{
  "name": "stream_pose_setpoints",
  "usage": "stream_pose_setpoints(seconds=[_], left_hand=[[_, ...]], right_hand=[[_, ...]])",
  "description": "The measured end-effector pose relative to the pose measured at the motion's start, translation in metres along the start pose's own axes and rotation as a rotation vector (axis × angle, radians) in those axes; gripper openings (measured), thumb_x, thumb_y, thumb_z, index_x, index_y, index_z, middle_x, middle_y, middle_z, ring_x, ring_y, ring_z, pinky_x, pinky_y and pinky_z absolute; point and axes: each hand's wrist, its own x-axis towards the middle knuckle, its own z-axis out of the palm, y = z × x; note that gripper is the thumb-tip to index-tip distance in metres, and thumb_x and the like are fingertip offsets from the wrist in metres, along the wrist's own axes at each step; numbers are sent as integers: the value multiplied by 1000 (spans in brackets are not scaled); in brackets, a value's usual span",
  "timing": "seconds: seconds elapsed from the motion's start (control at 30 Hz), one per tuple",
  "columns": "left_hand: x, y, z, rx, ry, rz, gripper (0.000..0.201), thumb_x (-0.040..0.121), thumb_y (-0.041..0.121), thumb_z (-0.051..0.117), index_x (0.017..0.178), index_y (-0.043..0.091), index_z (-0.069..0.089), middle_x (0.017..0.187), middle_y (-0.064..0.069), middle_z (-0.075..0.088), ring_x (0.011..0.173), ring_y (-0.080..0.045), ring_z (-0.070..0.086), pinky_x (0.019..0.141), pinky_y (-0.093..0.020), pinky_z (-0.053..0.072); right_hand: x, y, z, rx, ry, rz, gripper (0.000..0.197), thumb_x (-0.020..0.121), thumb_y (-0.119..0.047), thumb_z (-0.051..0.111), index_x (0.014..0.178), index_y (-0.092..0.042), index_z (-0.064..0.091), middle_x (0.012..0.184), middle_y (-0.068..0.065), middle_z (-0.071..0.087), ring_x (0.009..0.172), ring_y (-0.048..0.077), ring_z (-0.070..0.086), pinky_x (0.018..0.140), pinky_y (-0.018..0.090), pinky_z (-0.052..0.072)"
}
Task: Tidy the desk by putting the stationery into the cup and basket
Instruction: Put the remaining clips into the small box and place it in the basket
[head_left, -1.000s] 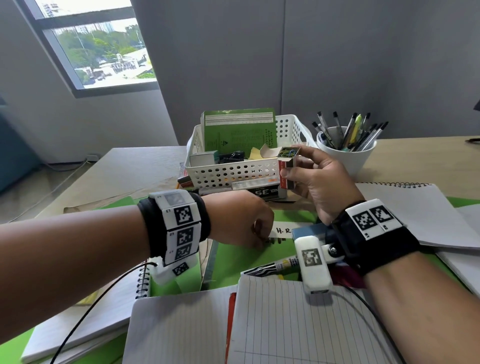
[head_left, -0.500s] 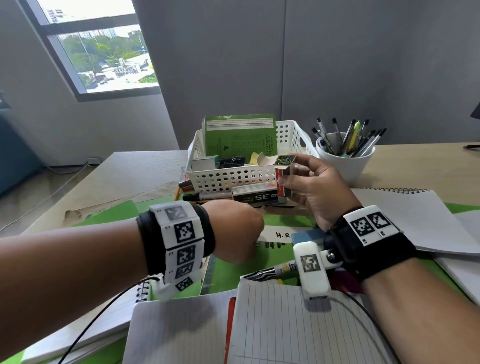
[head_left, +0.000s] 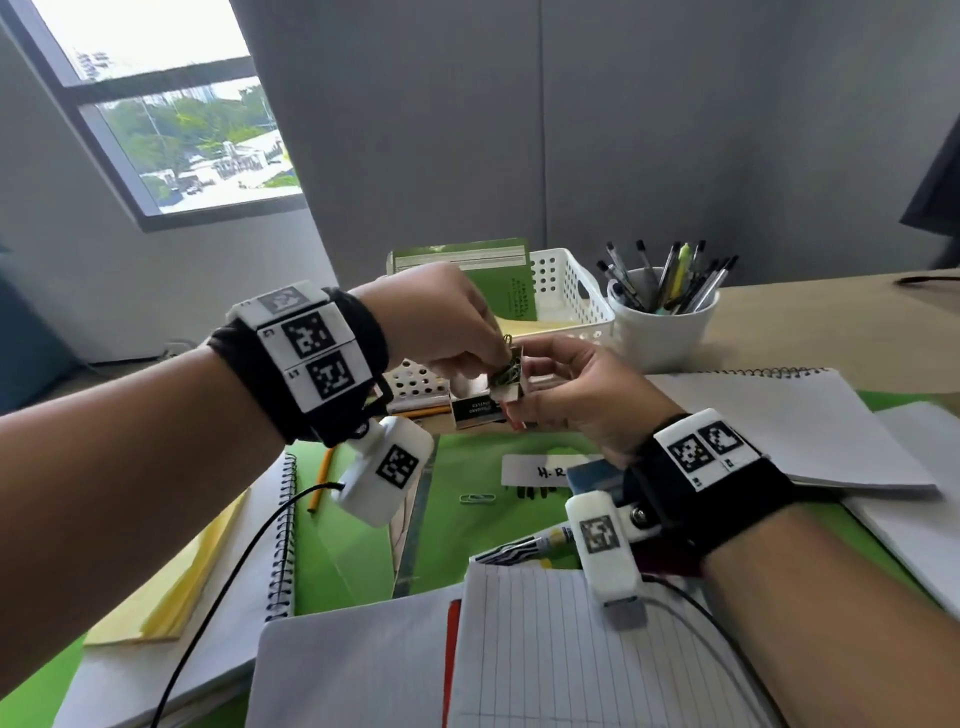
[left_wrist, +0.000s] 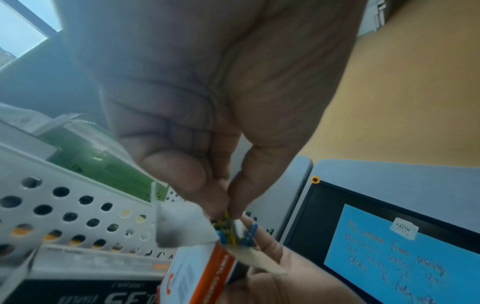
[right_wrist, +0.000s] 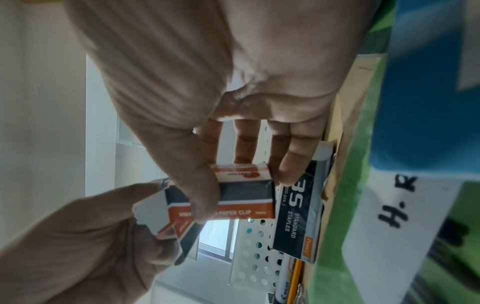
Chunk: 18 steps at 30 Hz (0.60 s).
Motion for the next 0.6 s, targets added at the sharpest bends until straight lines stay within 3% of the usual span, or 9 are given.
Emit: stream_pose_setpoints(seconds=[0.2,0.33,0.47,0.6], left_hand=[[-3,0,0,-44,61,26,22,78,27,88,86,11,76,74,-3,78,63,-11,71,69,-27,62],[-4,-3,-5,-39,69,48,15,84,30,83,86,15,80,74,-2,78,60,-7,70,64,-22,59],[-2,-7,-8,-137,132,60,7,87,17,80,89,11,78,80,-7,79,66,-11,73,63,-23,59],[-4,-10,-7,-86,31,103,9,85,11,80,90,19,81,83,-2,79,74,-13,74,77,-31,63]], right_hand=[[0,-1,0,-13,1,5,52,75,15,77,121,-9,68,120,24,68,93,32,72,90,55,58],[0,-1,1,9,18,-8,50,74,15,77,115,-12,72,110,13,70,92,33,72,94,64,53],[-1,-2,2,18,21,-14,50,73,15,76,116,-12,71,111,13,68,93,31,73,94,65,53],[0,-1,2,21,39,-12,50,74,15,76,118,-9,70,110,14,68,92,34,71,93,70,50]])
